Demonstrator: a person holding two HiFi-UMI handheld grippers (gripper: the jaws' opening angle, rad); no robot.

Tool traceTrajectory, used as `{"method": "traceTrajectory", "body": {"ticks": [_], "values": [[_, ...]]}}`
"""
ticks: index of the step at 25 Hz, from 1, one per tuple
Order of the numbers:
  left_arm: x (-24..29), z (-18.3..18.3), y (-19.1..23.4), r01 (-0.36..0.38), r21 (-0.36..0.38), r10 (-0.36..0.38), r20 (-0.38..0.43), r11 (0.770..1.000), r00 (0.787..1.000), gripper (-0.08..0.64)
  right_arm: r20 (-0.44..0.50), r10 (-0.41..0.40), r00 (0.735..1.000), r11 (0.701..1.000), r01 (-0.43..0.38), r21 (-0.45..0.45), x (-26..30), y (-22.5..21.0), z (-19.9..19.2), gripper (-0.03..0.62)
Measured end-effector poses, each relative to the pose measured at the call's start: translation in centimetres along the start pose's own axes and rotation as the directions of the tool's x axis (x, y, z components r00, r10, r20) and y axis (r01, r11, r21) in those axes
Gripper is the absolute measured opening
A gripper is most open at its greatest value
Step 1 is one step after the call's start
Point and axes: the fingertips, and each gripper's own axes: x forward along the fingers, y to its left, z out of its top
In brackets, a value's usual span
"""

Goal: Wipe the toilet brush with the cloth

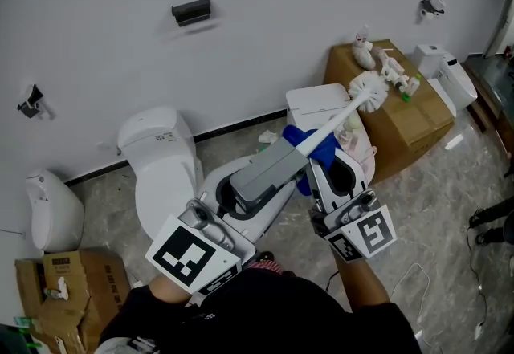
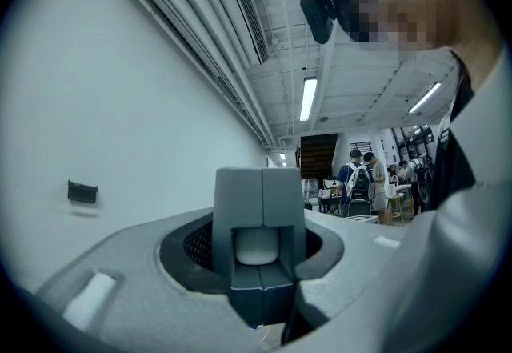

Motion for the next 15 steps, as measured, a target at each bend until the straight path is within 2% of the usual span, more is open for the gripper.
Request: {"method": "traceTrajectory", "body": {"ticks": [6, 15], "values": [[-0.13, -0.02, -0.02, 0.006, -0.004, -0.006, 0.001, 1.000, 1.000, 0.167, 0.021, -0.004, 1.000, 1.000, 0.003, 0.028, 0.21, -0.09, 0.53, 0.064], [-0.48, 0.08, -0.25, 0.009, 0.002, -0.009, 0.006, 1.000, 1.000, 0.167, 0.004, -0.021, 1.000, 1.000, 0.021, 0.005, -0.16, -0.62, 0.17, 0.064]]}}
